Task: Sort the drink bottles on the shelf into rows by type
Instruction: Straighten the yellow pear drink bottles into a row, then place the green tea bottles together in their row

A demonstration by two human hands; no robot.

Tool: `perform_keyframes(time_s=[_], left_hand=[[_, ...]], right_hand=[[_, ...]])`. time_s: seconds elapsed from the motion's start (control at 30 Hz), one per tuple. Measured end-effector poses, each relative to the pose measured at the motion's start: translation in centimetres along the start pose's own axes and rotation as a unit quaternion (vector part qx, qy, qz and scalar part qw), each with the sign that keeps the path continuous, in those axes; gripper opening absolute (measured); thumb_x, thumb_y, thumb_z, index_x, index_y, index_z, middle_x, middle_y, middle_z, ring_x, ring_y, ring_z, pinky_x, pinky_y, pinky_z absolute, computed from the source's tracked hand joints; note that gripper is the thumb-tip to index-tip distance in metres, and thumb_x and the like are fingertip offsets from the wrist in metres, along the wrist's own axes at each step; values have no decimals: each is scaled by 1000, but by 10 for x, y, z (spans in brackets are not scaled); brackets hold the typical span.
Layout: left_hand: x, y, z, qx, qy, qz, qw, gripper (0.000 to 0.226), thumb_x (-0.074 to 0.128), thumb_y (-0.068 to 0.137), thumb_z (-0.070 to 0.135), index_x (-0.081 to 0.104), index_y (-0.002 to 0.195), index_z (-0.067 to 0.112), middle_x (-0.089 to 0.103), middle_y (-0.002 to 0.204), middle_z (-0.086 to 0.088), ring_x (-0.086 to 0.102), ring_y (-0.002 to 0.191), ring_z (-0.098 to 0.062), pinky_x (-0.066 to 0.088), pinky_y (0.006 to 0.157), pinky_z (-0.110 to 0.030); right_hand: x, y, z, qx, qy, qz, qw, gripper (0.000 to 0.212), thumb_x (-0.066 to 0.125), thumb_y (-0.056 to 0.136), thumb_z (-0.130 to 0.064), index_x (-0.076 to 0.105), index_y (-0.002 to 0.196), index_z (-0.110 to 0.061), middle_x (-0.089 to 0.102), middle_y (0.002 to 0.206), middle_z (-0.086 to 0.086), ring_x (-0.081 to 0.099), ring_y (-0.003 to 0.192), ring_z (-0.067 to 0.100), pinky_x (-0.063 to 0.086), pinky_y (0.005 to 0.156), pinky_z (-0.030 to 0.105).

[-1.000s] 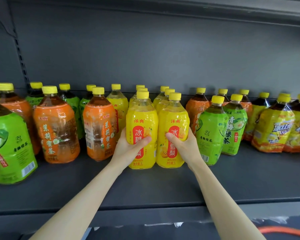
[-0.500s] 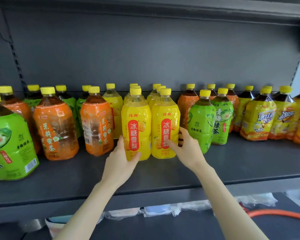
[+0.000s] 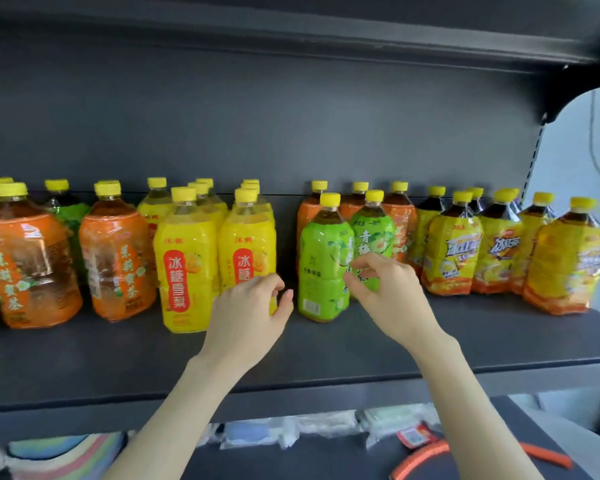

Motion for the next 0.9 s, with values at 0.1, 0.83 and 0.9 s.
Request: perform_keyframes(time_s=[0.1, 0.83, 0.9], left_hand=[[32, -2, 29, -35, -23, -4, 999, 14, 62, 86, 29, 66, 86, 16, 70, 78, 3, 66, 68, -16, 54, 54, -35], [136, 69, 13, -263, -244, 116, 926, 97, 79, 65, 49, 24, 141, 24, 45, 134, 2, 48, 120, -14, 48, 97, -40], [139, 67, 9, -262, -264, 115, 921, 97, 78, 63, 53, 24, 140, 29, 45, 134, 5, 48, 120, -13, 49, 97, -41]], right_hand=[[-21, -5, 34, -12, 6, -13, 1000, 24, 62, 89, -31, 67, 106, -14, 69, 106, 2, 65, 94, 25, 53, 77, 43], [16, 104, 135, 72, 184, -56, 979, 86, 72, 70, -57, 32, 135, -19, 57, 125, 1, 59, 108, 18, 52, 91, 41], [26, 104, 140, 78, 231, -78, 967, 86, 72, 73, -53, 23, 139, -29, 60, 124, -2, 63, 107, 18, 53, 91, 46]])
Point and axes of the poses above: each hand's wrist, its own y-axis towards the middle knuckle, its own x-axis out of the palm, z = x × y, the point moved 7 cm from there along y, towards the middle knuckle
